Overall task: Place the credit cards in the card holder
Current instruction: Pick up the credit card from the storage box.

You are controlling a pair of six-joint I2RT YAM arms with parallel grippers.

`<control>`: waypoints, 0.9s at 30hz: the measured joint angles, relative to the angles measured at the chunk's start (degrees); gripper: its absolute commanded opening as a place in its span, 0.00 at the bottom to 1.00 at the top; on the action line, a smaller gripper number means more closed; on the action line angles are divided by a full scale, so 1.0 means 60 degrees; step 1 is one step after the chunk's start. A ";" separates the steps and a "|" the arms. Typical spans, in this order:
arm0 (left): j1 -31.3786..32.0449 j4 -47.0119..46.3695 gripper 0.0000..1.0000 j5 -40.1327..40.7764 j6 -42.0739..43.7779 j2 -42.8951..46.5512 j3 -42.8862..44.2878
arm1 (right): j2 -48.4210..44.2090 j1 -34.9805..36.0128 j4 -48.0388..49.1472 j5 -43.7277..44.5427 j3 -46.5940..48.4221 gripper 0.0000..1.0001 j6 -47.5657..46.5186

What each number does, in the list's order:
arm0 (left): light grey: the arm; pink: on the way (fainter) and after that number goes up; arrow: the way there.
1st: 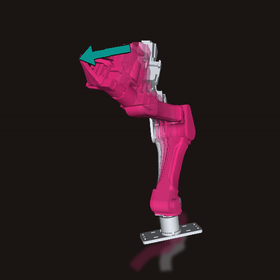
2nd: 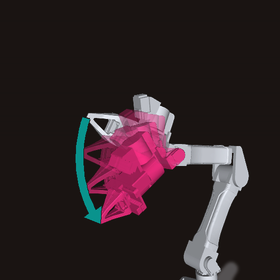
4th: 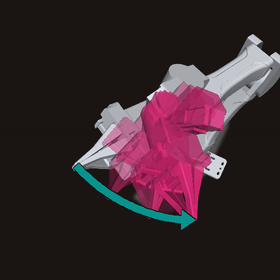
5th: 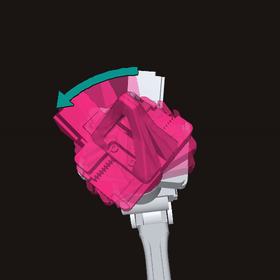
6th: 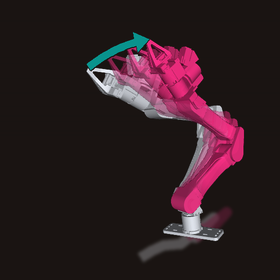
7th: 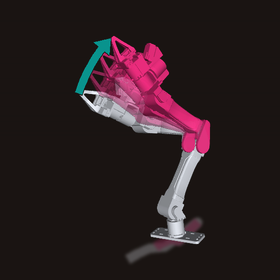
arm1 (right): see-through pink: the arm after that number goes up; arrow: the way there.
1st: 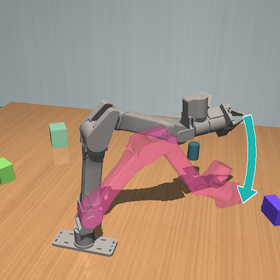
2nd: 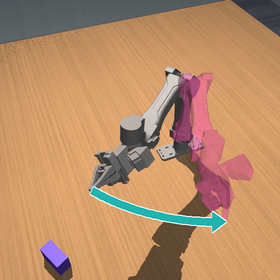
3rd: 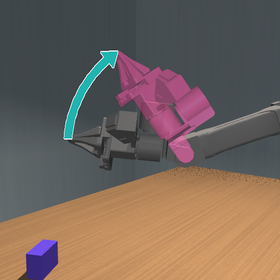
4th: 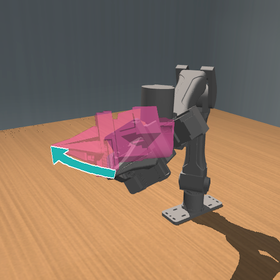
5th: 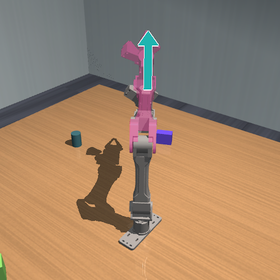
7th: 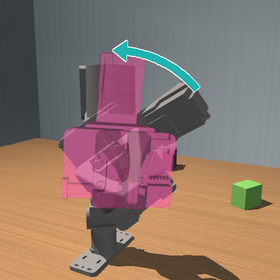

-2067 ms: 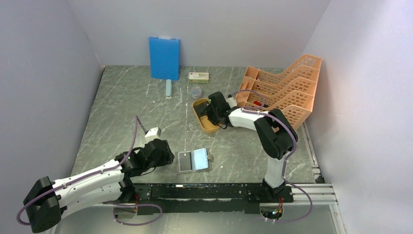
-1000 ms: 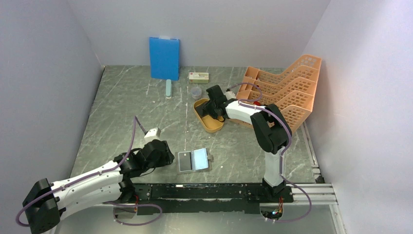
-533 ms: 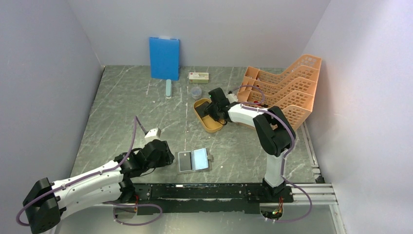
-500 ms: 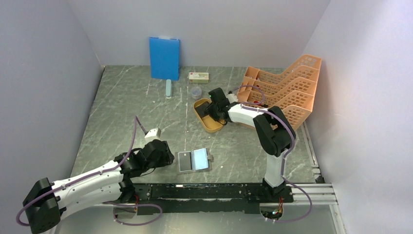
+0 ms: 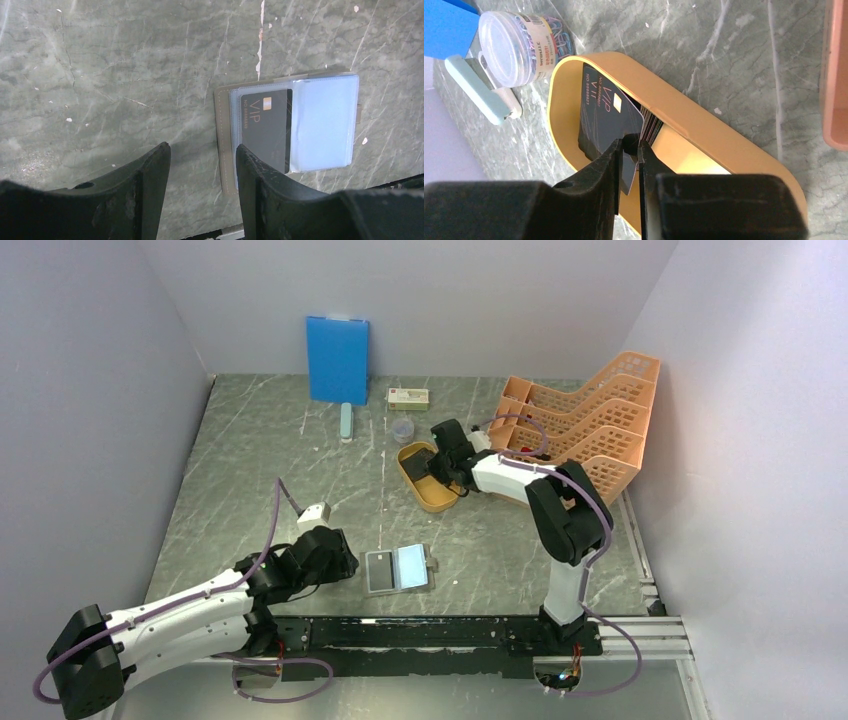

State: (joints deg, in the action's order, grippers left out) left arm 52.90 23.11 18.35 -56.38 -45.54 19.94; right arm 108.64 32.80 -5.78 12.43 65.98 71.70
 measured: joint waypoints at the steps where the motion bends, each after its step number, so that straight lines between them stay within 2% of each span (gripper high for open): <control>1: 0.0000 0.0000 0.56 0.0000 0.0000 0.0000 0.0000 | -0.0044 0.0000 0.0004 0.0000 -0.0018 0.16 0.0004; 12: 0.0000 -0.0018 0.56 0.0000 0.0004 0.0000 0.0000 | -0.0703 0.0000 -0.0018 0.0004 -0.0215 0.00 -0.0102; 20: 0.0000 -0.0007 0.56 0.0015 0.0004 0.0007 0.0004 | -0.1286 0.0000 -0.0528 0.0219 -0.0157 0.00 -0.0619; 23: 0.0000 0.0262 0.56 0.0186 0.0000 0.0138 0.0109 | -0.1665 -0.0004 -0.1038 0.0310 0.0317 0.00 -0.1319; 27: 0.0000 0.0831 0.59 0.0674 0.0044 0.0907 0.0499 | -0.2583 -0.0004 -0.1497 0.0015 0.0933 0.00 -0.2991</control>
State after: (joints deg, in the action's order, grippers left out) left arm 52.90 28.10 22.39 -56.12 -40.10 22.94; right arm 93.14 32.77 -14.76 12.51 71.57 53.76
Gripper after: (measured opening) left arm 0.564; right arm 0.009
